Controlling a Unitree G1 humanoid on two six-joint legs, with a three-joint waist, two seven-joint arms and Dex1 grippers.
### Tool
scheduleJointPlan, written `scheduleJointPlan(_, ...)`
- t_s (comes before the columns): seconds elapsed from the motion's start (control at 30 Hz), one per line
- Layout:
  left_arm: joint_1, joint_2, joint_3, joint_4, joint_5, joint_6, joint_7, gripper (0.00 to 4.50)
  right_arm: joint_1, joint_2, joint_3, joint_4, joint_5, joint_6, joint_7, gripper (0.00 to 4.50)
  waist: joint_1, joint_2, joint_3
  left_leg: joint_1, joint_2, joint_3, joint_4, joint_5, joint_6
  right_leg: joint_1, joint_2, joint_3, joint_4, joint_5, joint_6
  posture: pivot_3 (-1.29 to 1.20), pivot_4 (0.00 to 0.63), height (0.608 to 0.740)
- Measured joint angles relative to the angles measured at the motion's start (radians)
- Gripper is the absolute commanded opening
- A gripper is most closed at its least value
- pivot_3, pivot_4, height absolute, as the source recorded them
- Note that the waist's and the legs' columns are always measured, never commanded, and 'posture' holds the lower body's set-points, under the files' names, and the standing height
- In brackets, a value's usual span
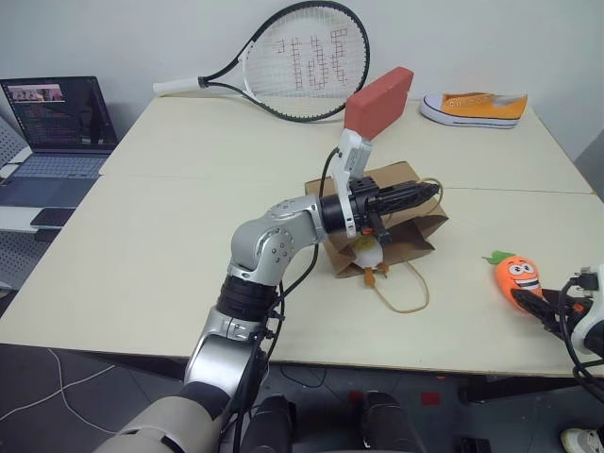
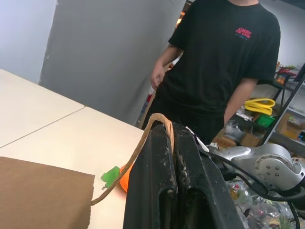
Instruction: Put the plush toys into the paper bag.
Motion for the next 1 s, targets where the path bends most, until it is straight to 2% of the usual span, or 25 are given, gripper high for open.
scheduleJointPlan(0.2,0.001,0.007,0.0,0.0,0.0,0.0,0.0,0.0,-0.004,0.0,0.007,-0.008,0.006,-0.003,-0.009,0.04,0.0,0.0,0.0,0.0,0.0,0.0,0.0,0.0,0.0,0.0,0.0,0.0,0.0,0.0,0.0,0.0,0.15,0.74)
scheduleJointPlan(0.5,0.002,0.01,0.0,0.0,0.0,0.0,0.0,0.0,0.023,-0.002,0.008,-0.036,0.023,-0.035,0.014,0.01,0.0,0.0,0.0,0.0,0.0,0.0,0.0,0.0,0.0,0.0,0.0,0.0,0.0,0.0,0.0,0.0,0.15,0.74)
scheduleJointPlan(0.73,0.002,0.021,0.0,-0.001,0.0,0.001,-0.002,0.0,0.081,-0.116,-0.016,-0.331,0.242,0.08,0.113,0.01,-0.003,0.0,0.0,0.0,0.0,0.0,0.0,0.0,0.0,0.0,0.0,0.0,0.0,-0.001,0.001,0.0,0.15,0.74)
scheduleJointPlan(0.87,0.001,0.019,0.0,0.0,-0.001,0.001,-0.003,0.0,0.034,-0.11,0.028,-0.451,0.358,0.149,0.05,0.01,-0.001,0.0,0.0,0.0,0.0,-0.001,0.0,0.0,0.0,0.0,0.0,-0.001,0.0,-0.001,0.001,0.0,0.15,0.74)
scheduleJointPlan(1.0,0.001,0.017,-0.001,0.0,-0.002,0.001,-0.004,0.0,-0.047,-0.031,0.136,-0.474,0.384,0.179,-0.079,0.01,-0.001,0.0,0.0,-0.001,0.0,-0.001,0.0,0.0,0.0,0.0,0.0,-0.001,-0.001,0.0,0.001,0.0,0.15,0.74)
